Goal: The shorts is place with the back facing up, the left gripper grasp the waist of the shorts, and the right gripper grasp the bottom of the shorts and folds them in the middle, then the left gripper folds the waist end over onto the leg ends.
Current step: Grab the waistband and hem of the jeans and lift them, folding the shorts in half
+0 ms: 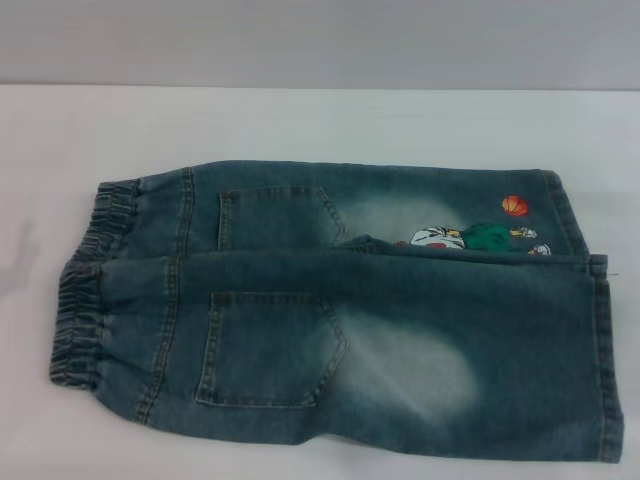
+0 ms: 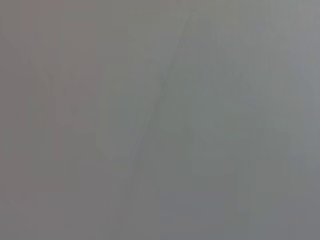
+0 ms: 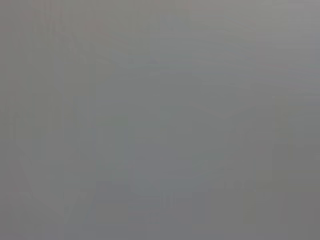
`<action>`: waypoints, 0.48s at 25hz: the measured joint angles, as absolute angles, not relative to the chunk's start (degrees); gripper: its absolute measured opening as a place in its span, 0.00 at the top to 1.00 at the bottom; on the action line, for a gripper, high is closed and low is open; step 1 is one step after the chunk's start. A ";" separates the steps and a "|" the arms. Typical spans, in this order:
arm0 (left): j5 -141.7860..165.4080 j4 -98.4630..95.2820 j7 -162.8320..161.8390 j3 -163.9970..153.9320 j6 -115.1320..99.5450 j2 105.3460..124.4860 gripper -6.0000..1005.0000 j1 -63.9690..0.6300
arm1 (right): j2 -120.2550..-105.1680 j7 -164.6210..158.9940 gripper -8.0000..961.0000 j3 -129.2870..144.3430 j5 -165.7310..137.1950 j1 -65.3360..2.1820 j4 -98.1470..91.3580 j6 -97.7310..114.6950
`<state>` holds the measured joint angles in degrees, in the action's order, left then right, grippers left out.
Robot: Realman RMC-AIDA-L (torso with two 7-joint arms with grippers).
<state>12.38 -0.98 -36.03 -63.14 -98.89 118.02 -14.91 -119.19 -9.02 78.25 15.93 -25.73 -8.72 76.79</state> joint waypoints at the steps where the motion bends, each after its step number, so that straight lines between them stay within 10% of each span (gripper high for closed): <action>1: 12.38 -1.34 -35.38 -62.92 -98.58 118.02 0.25 -14.83 | -119.20 -9.31 0.29 78.25 15.92 -26.05 -8.73 76.78; 12: 12.88 -2.16 -30.30 -61.50 -94.69 117.37 0.24 -14.32 | -119.61 -9.49 0.30 79.97 15.82 -29.29 -8.69 76.39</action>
<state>12.88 -2.16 -30.30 -61.50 -94.69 117.37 -14.32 -119.61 -9.49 79.97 15.82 -29.29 -8.69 76.39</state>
